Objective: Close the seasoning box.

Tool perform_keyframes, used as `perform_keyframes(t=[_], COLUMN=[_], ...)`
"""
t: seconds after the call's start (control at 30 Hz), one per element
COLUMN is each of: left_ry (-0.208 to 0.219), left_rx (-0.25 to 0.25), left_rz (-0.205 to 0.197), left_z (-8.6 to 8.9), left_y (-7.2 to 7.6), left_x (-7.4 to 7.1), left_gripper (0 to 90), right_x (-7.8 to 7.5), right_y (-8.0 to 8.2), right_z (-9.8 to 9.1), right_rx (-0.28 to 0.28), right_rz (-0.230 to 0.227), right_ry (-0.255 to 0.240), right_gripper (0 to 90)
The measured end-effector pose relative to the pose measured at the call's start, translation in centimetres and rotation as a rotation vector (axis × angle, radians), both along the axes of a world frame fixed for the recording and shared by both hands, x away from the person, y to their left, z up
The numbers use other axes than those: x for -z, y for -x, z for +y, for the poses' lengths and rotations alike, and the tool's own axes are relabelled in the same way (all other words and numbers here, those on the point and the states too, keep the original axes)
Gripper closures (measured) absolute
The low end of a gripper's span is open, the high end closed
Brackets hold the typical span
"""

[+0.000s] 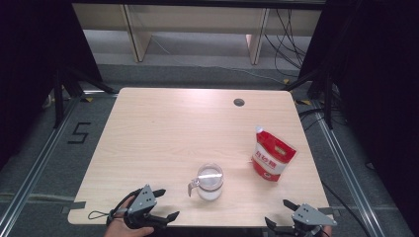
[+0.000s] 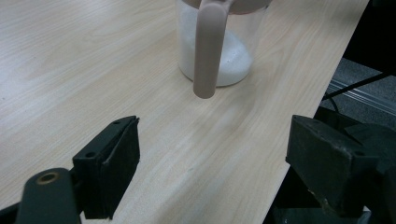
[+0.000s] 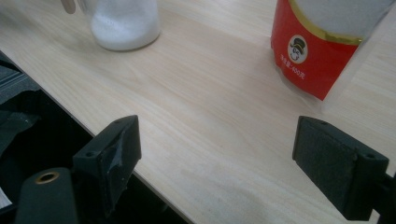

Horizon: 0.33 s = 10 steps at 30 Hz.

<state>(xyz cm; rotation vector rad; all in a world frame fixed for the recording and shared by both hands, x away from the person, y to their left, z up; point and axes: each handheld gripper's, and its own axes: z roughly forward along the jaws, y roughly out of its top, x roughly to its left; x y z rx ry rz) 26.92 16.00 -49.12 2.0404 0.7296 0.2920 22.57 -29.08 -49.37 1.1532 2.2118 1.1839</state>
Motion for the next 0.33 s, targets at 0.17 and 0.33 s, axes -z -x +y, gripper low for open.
perform_keyframes(t=[0.17, 0.33], left_ry=[-0.001, -0.017], left_rx=[-0.013, -0.052], left_rz=[0.009, 0.023], left_z=[0.06, 0.41], left_y=[-0.13, -0.54], left_x=[0.13, 0.29], left_gripper=[16.9, 16.0], right_x=[0.04, 0.07], right_y=[-0.32, -0.37], right_z=[-0.28, -0.44], right_rx=[-0.009, 0.033], right_rz=[-0.018, 0.014], right_ry=[0.003, 0.002], right_gripper=[16.1, 16.0])
